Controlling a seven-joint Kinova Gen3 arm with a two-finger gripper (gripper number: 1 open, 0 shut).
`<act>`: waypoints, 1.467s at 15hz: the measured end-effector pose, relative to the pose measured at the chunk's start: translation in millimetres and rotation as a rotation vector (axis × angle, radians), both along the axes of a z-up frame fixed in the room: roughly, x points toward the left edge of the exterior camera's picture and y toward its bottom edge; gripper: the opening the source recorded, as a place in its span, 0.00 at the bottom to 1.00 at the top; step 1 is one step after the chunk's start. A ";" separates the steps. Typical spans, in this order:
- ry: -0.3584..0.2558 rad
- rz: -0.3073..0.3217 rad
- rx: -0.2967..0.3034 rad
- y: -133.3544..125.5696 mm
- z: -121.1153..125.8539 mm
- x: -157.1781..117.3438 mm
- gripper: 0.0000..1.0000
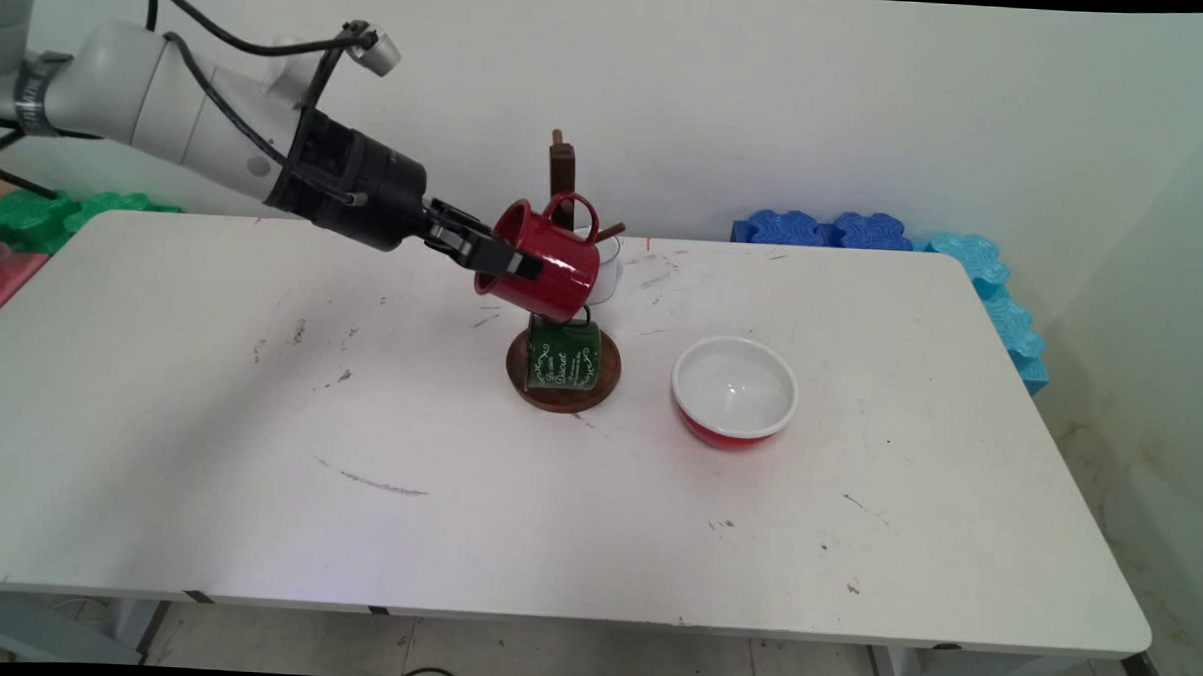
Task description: Place the picked object on the table
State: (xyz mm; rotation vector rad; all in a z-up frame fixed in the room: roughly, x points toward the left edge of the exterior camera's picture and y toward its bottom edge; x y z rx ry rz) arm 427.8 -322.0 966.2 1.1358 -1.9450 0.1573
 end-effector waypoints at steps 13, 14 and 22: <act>0.003 -0.016 -0.005 5.7 9.5 -3.2 0.00; 0.003 -0.017 -0.005 6.3 10.3 -3.3 0.00; 0.007 -0.044 -0.008 16.0 22.3 -6.9 0.00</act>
